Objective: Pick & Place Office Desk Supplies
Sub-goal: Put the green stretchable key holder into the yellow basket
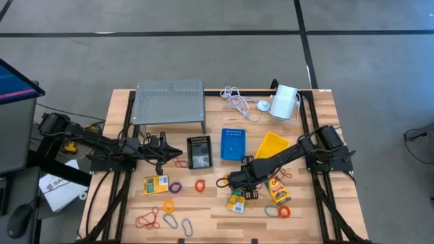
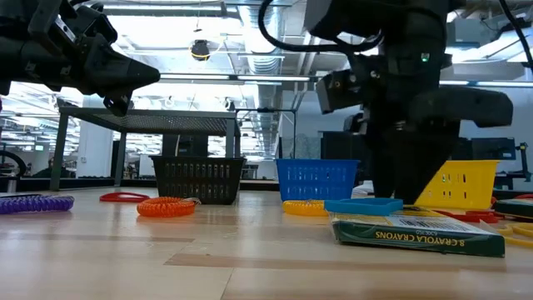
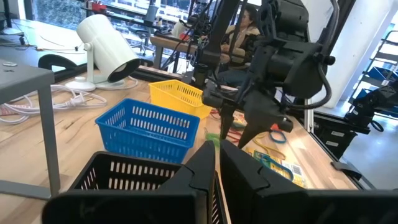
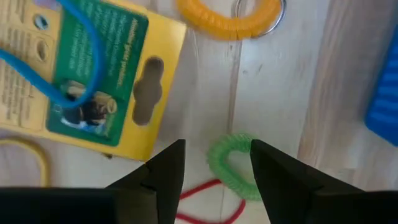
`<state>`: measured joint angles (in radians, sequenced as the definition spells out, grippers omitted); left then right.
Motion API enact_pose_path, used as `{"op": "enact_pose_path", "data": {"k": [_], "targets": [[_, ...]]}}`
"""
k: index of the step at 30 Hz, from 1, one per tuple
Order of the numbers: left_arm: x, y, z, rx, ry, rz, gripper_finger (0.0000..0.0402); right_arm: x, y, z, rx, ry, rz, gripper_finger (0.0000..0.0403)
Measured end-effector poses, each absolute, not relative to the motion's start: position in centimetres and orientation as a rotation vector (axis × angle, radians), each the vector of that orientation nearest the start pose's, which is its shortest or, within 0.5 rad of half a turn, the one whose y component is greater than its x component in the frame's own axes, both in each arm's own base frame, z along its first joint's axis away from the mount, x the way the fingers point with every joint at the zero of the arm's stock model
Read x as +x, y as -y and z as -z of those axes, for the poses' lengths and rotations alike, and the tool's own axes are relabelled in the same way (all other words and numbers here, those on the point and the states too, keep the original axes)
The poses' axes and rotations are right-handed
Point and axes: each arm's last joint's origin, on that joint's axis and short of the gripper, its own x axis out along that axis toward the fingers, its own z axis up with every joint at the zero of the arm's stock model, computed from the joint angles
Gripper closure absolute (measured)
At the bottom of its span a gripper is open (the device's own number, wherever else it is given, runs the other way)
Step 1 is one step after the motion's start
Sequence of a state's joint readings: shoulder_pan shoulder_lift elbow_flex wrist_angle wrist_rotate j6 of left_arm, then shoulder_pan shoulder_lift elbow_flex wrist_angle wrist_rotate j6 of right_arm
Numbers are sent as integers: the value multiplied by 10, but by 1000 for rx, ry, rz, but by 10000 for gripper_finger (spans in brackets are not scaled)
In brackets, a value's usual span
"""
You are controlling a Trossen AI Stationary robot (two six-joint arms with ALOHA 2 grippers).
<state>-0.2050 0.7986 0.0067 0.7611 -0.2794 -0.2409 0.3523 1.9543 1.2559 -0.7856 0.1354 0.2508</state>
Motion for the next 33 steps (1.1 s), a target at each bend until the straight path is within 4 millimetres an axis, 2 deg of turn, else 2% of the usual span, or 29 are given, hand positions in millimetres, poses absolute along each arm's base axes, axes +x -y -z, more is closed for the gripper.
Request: {"op": "enact_pose_path", "data": {"k": [6, 9, 12, 16, 18, 27, 33], "targets": [[145, 22, -157, -232, -26, -78, 381, 334, -118, -134, -174, -1468, 1, 237], [145, 22, -157, -232, -26, -78, 381, 334, -118, -134, -171, -1471, -2, 256], [145, 22, -157, -232, -26, -78, 381, 333, -118, -135, -170, -1471, -1, 294], [145, 22, -157, -232, -26, -78, 381, 332, -114, -137, -164, -1481, 3, 369], [145, 22, -157, -232, -26, -78, 381, 332, -113, -137, -166, -1485, 6, 387], [145, 22, -157, -232, -26, -78, 381, 326, -111, -141, -148, -1523, 40, 393], [145, 22, -157, -232, -26, -78, 381, 324, -110, -164, -101, -1448, 46, 394]]}}
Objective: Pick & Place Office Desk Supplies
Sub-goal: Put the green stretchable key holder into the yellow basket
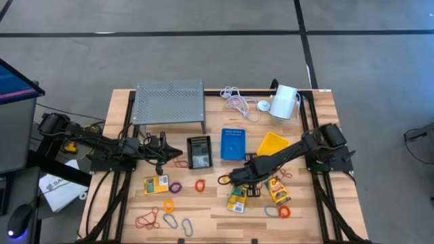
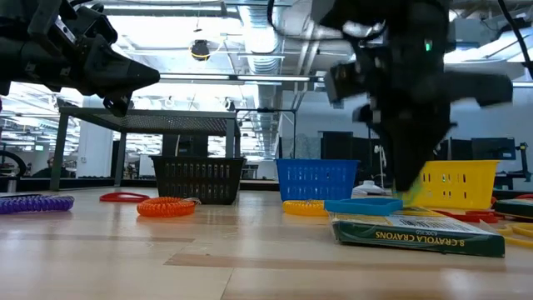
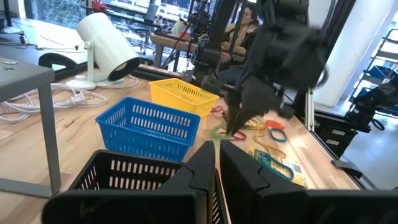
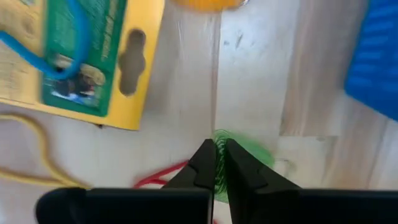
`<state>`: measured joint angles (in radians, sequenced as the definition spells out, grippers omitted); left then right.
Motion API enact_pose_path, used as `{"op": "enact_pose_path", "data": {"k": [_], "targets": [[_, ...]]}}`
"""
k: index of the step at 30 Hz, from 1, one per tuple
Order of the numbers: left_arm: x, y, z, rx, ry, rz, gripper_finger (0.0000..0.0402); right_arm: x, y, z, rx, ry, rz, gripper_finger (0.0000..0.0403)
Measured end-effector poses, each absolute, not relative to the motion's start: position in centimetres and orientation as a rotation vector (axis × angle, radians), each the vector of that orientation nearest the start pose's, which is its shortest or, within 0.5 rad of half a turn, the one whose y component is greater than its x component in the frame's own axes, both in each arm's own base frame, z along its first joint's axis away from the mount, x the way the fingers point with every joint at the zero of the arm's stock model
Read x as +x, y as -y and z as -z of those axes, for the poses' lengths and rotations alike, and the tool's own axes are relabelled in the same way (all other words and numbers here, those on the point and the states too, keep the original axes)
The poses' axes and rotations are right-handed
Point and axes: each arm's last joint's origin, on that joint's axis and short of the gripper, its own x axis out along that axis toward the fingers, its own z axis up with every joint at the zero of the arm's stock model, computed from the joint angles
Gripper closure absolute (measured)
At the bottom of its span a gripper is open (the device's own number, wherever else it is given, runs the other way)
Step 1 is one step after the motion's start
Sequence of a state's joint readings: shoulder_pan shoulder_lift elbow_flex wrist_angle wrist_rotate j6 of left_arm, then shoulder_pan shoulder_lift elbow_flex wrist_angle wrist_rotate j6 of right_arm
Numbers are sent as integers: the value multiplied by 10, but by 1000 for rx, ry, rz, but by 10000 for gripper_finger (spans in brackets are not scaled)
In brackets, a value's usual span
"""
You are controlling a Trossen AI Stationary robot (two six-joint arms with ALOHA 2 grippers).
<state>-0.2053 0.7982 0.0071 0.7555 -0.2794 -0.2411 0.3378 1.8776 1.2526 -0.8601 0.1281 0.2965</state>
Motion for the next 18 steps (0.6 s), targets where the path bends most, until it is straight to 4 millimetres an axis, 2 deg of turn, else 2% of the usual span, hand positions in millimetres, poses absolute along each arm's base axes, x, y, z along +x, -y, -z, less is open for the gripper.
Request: {"op": "enact_pose_path", "data": {"k": [6, 14, 18], "targets": [[145, 22, -156, -231, -33, -79, 381, 314, -104, -209, -18, -1307, 65, 399], [145, 22, -156, -231, -32, -79, 381, 283, -81, -279, 24, -1059, 130, 399], [145, 22, -156, -231, -33, -79, 381, 255, -59, -291, 70, -994, 198, 399]]}}
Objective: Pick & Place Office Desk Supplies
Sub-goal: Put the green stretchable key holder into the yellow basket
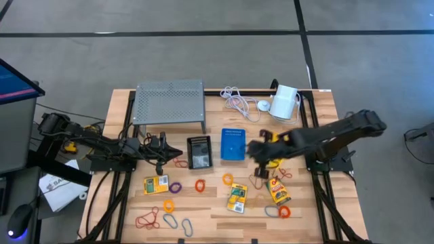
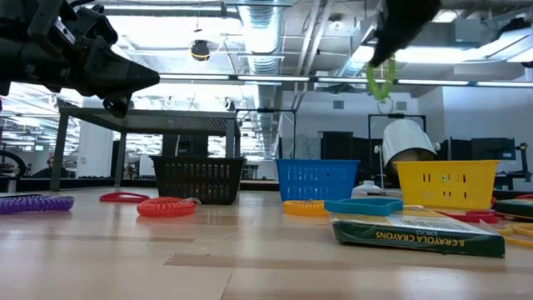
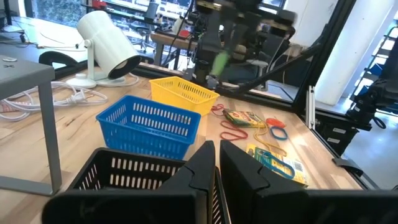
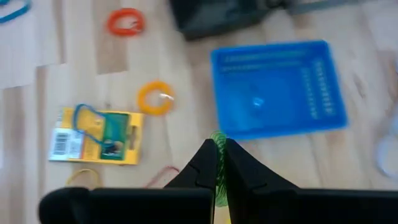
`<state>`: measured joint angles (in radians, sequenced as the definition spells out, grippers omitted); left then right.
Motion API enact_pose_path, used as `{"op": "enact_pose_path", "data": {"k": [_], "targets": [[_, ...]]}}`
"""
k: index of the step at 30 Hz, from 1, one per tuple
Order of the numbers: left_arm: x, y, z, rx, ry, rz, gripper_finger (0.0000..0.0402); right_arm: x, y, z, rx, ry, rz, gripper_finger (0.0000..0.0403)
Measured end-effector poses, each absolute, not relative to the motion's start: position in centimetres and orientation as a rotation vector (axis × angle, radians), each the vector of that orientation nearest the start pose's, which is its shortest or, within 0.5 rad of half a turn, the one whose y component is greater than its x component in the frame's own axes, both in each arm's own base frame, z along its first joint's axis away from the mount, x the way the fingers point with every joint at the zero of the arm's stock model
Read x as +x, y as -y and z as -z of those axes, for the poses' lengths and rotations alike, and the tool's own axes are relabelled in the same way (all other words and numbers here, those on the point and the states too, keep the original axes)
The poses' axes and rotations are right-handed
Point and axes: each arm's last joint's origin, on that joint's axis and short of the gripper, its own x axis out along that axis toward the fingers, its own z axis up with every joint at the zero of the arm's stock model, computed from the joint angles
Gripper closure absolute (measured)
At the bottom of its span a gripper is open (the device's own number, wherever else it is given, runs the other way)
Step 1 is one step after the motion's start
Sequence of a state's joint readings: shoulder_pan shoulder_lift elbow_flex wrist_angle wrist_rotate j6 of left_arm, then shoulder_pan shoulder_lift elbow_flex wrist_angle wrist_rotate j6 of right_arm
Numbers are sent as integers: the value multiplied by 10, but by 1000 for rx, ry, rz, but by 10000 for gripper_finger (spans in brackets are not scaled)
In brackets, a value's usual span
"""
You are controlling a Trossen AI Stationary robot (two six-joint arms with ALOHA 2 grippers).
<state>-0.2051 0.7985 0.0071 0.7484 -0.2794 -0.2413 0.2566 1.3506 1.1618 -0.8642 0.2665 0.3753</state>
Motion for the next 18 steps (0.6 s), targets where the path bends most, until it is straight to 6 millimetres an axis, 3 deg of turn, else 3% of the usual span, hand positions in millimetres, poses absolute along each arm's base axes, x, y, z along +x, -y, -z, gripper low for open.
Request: {"op": "enact_pose_path", "data": {"k": [5, 10, 18], "targets": [[145, 22, -156, -231, -32, -79, 381, 217, -36, -273, 197, -947, 317, 399], [145, 22, -156, -231, -32, -79, 381, 191, -29, -254, 301, -917, 368, 399], [145, 22, -156, -231, -33, -79, 381, 179, -26, -215, 379, -995, 470, 398]]}}
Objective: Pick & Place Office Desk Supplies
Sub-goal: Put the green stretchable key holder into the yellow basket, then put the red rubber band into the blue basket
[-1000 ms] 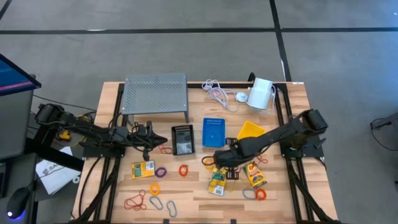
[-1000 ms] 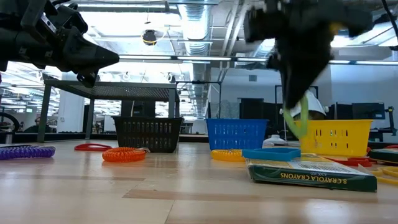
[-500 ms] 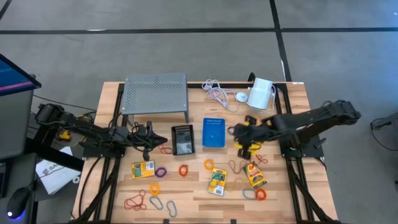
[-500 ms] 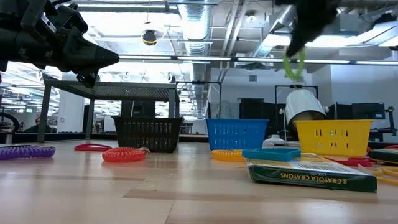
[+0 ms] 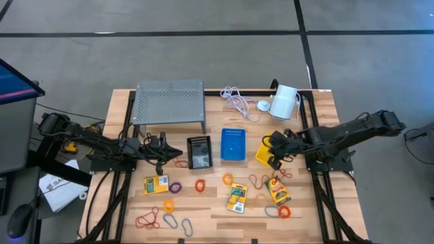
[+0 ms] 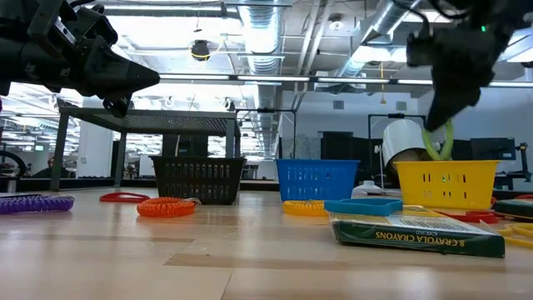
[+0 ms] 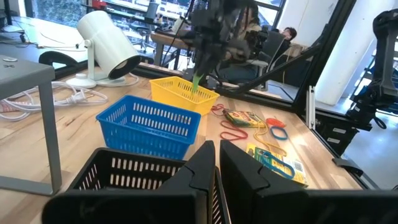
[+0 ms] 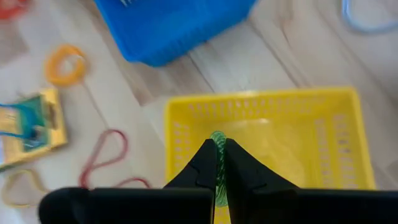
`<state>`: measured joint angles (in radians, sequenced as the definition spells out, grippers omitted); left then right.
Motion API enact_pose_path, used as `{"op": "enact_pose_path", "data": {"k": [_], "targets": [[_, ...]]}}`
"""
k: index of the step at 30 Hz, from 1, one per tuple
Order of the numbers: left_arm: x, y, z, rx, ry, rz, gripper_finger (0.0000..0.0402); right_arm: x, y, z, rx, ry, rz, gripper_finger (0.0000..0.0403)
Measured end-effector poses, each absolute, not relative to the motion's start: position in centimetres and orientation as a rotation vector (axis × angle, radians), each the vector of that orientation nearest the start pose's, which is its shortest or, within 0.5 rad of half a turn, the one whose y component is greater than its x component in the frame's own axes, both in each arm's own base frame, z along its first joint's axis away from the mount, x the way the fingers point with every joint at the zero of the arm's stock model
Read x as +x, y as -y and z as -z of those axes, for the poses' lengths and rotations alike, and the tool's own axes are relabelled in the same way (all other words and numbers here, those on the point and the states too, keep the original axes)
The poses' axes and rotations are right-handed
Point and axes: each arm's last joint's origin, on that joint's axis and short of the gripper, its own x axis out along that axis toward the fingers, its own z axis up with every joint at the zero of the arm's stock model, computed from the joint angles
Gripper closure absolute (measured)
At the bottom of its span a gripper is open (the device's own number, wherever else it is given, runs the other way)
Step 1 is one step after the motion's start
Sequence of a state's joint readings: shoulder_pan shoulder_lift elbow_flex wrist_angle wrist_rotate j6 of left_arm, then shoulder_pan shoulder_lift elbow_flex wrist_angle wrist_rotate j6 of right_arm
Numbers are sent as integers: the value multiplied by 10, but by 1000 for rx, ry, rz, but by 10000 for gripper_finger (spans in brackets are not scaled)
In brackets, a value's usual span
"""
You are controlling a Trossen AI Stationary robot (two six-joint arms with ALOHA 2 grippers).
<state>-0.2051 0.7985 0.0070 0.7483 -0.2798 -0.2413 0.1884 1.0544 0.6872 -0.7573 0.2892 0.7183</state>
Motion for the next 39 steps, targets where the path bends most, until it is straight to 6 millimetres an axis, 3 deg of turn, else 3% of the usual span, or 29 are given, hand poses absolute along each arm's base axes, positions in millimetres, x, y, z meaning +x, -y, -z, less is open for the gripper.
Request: {"op": "enact_pose_path", "data": {"k": [8, 26, 31, 39], "targets": [[145, 22, -156, -232, -36, -80, 381, 189, -23, -194, 377, -1063, 525, 358], [145, 22, -156, -232, -40, -80, 381, 190, -13, -196, 448, -1067, 503, 223], [145, 22, -156, -231, -40, -81, 381, 188, -13, -202, 457, -1028, 492, 222], [145, 22, -155, -230, -44, -82, 381, 178, -13, -218, 488, -937, 454, 255]]}}
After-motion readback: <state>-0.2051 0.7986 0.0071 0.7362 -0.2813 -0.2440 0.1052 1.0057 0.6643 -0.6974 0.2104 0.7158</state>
